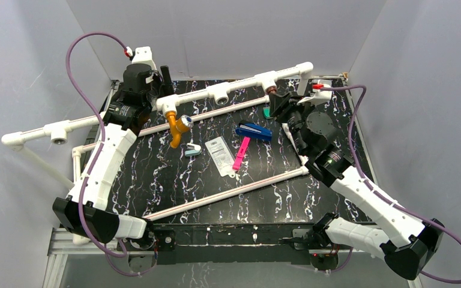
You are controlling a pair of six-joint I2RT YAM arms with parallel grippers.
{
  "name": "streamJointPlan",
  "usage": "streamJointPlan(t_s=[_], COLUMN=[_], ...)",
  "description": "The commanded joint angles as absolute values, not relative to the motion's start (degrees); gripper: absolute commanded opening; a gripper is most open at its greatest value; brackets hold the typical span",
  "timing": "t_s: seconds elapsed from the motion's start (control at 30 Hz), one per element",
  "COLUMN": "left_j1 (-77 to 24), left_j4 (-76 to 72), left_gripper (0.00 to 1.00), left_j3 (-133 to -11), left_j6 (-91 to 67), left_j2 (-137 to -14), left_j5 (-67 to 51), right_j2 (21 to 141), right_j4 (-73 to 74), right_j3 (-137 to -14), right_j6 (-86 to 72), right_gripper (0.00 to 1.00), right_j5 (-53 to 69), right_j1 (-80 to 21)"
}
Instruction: Install the water faucets
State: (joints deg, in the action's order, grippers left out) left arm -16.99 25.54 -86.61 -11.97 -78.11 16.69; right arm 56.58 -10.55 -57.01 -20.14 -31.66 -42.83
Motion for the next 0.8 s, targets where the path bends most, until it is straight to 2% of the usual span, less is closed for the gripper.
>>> streamJointPlan(t_s=[0.0,0.03,0.1,0.27,0.77], left_j1=[-18.9,-18.9,-18.9,-18.9,-19.0], left_j4=[36.8,36.9,37.0,37.0,38.2], left_gripper=[0.72,0.72,0.72,0.72,0.73], left_j3=[-82.5,-82.6,-82.7,-83.0,-90.3], left_j6=[-11.3,-11.3,-11.3,-11.2,-12.2], left_j2=[-79.6,-79.7,-79.8,-80.0,-82.4], left_j5=[14.3,14.3,14.3,14.3,15.6], right_j2=[55.1,54.9,54.4,53.7,47.0], right_j4=[-12.2,-12.3,-12.5,-11.9,-4.5], right_j3=[-61.4,-61.7,-62.1,-63.8,-63.7], right_j6=[-27.2,-26.6,-25.6,-21.6,-1.8], right_gripper=[0.54,0.60,0.67,0.78,0.90], right_j5=[-23.4,-23.5,-23.8,-24.0,-33.7], right_j1=[-44.4,-44.4,-44.4,-44.4,-44.4])
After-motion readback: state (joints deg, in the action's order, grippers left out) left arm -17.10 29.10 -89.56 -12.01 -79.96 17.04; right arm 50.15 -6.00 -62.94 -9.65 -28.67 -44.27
